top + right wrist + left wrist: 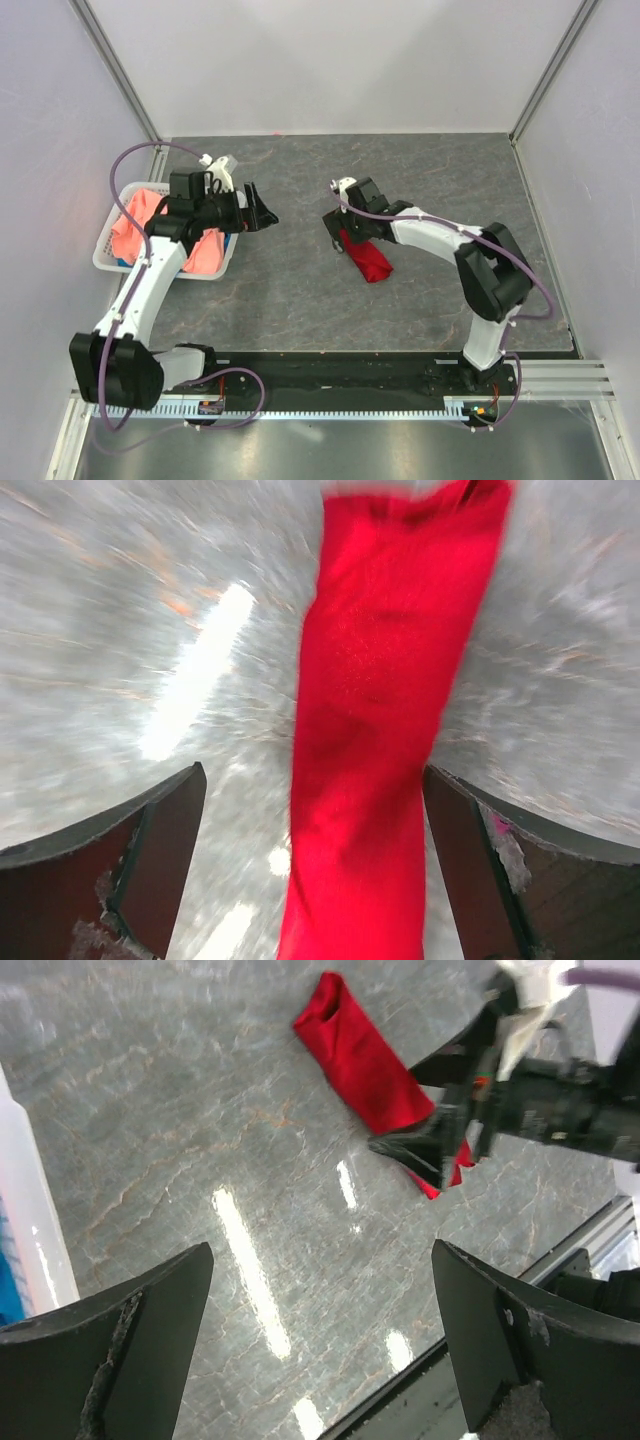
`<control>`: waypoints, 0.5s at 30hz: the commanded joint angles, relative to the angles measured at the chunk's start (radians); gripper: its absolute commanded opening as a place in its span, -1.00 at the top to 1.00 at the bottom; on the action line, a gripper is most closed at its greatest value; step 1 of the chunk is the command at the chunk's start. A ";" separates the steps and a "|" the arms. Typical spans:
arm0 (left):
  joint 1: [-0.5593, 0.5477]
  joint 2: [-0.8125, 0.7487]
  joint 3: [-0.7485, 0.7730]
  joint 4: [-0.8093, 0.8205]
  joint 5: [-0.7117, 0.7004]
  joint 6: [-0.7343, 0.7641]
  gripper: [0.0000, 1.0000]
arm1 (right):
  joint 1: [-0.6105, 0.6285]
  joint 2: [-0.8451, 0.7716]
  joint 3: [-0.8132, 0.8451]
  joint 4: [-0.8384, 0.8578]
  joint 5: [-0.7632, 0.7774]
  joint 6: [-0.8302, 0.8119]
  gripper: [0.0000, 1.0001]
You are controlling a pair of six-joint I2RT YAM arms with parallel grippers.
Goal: Fold the napkin, place the utensils inside, and roll it up
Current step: Roll the napkin with the utensil
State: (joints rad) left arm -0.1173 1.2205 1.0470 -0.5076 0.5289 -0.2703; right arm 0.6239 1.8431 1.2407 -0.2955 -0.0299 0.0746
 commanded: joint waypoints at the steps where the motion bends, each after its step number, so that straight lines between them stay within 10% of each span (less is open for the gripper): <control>1: 0.007 -0.116 -0.039 0.063 -0.030 0.072 -0.95 | -0.010 -0.212 0.031 0.015 -0.042 0.023 -0.96; 15: 0.007 -0.455 -0.238 0.199 -0.152 0.100 -1.00 | -0.056 -0.884 -0.573 0.277 0.214 0.062 -0.96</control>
State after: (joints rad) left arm -0.1169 0.8009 0.8471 -0.3809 0.4171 -0.2199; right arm 0.5720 1.0222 0.8017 -0.0963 0.0780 0.1085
